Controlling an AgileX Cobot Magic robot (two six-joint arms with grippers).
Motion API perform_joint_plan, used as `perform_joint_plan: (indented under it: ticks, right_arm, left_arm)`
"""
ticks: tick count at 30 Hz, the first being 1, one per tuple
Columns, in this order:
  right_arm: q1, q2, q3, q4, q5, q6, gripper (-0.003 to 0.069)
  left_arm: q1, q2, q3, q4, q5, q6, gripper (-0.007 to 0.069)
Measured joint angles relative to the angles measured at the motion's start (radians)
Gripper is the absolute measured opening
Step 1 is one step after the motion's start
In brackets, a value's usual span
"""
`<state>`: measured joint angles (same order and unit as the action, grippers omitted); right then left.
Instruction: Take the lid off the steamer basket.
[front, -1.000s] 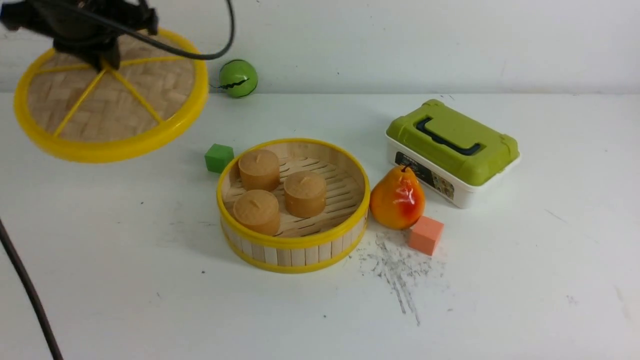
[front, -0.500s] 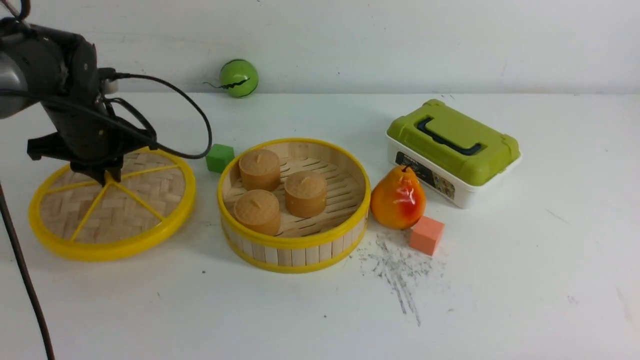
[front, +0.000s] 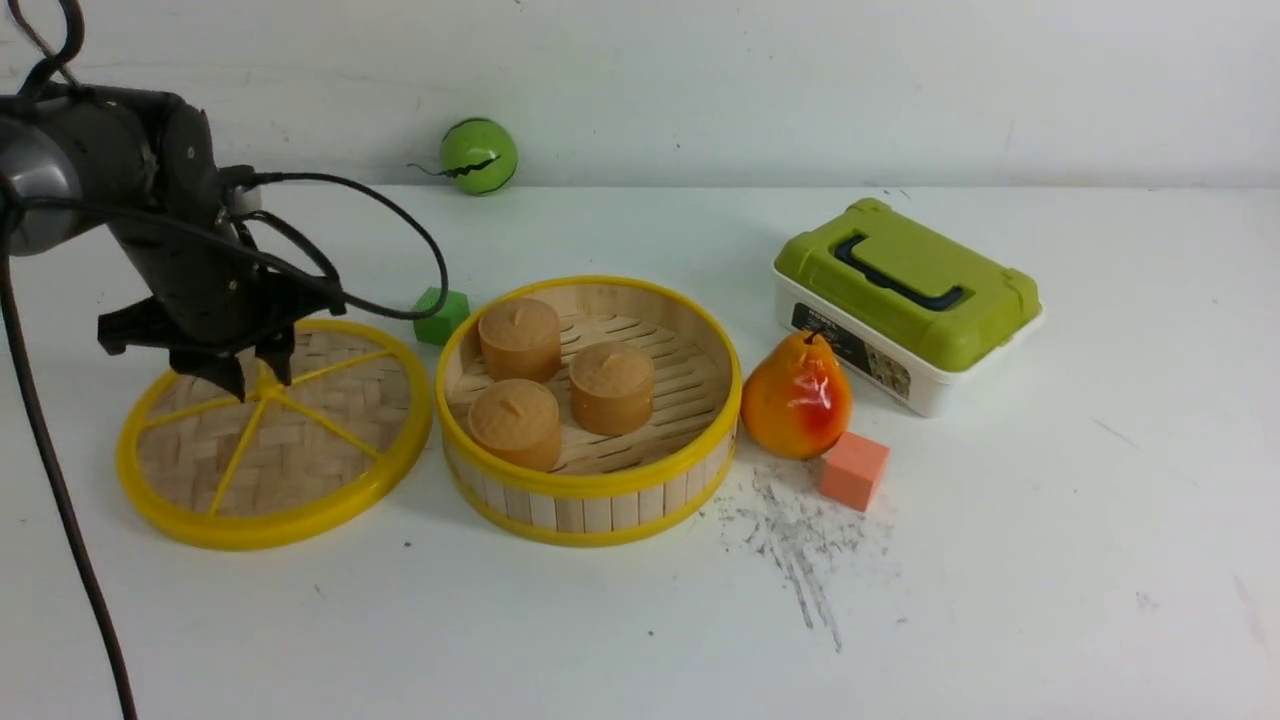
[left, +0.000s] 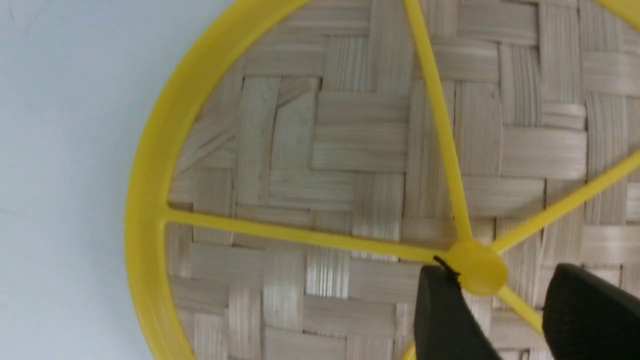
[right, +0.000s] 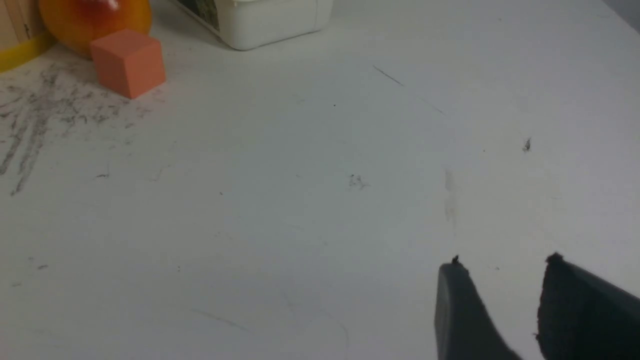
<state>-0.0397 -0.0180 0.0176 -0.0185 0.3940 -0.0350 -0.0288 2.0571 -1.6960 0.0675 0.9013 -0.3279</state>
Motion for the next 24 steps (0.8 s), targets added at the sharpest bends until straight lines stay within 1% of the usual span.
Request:
perform_joint_plan:
  ticks: [2, 4, 7, 8, 9, 14, 15, 16, 17, 20, 21, 22, 24]
  right_arm:
    - [0.000, 0.000, 0.000, 0.000, 0.000, 0.000, 0.0239]
    - [0.000, 0.000, 0.000, 0.000, 0.000, 0.000, 0.0239]
    - [0.000, 0.000, 0.000, 0.000, 0.000, 0.000, 0.0239]
    - [0.000, 0.000, 0.000, 0.000, 0.000, 0.000, 0.0239]
    - [0.000, 0.000, 0.000, 0.000, 0.000, 0.000, 0.0239]
    - [0.000, 0.000, 0.000, 0.000, 0.000, 0.000, 0.0239]
    - [0.000, 0.000, 0.000, 0.000, 0.000, 0.000, 0.0239]
    - [0.000, 0.000, 0.000, 0.000, 0.000, 0.000, 0.0239]
    - [0.000, 0.000, 0.000, 0.000, 0.000, 0.000, 0.0239]
    - [0.000, 0.000, 0.000, 0.000, 0.000, 0.000, 0.0239]
    - [0.000, 0.000, 0.000, 0.000, 0.000, 0.000, 0.0239]
    - [0.000, 0.000, 0.000, 0.000, 0.000, 0.000, 0.0239]
    - [0.000, 0.000, 0.000, 0.000, 0.000, 0.000, 0.0239]
  left_arm:
    - [0.000, -0.037, 0.000, -0.005, 0.026, 0.024, 0.0290]
    - [0.000, -0.102, 0.000, -0.013, 0.032, 0.036, 0.0267]
    - [0.000, -0.258, 0.000, -0.033, 0.017, 0.059, 0.0196]
    - [0.000, -0.270, 0.000, -0.039, 0.013, 0.065, 0.0185]
    - [0.000, -0.356, 0.000, -0.060, -0.005, 0.088, 0.0141]
    - [0.000, -0.657, 0.003, -0.142, -0.049, 0.192, 0.0005]
    - [0.000, -0.668, 0.005, -0.145, -0.052, 0.192, 0.0001]
    - [0.000, -0.768, 0.029, -0.167, -0.079, 0.229, -0.0012]
    - [0.000, -0.768, 0.033, -0.169, -0.082, 0.233, -0.0012]
    - [0.000, -0.981, 0.183, -0.199, -0.177, 0.286, -0.0013]
    - [0.000, -0.992, 0.183, -0.202, -0.184, 0.288, -0.0013]
    - [0.000, -1.085, 0.294, -0.213, -0.257, 0.310, -0.0013]
    - [0.000, -1.193, 0.422, -0.222, -0.327, 0.328, -0.0013]
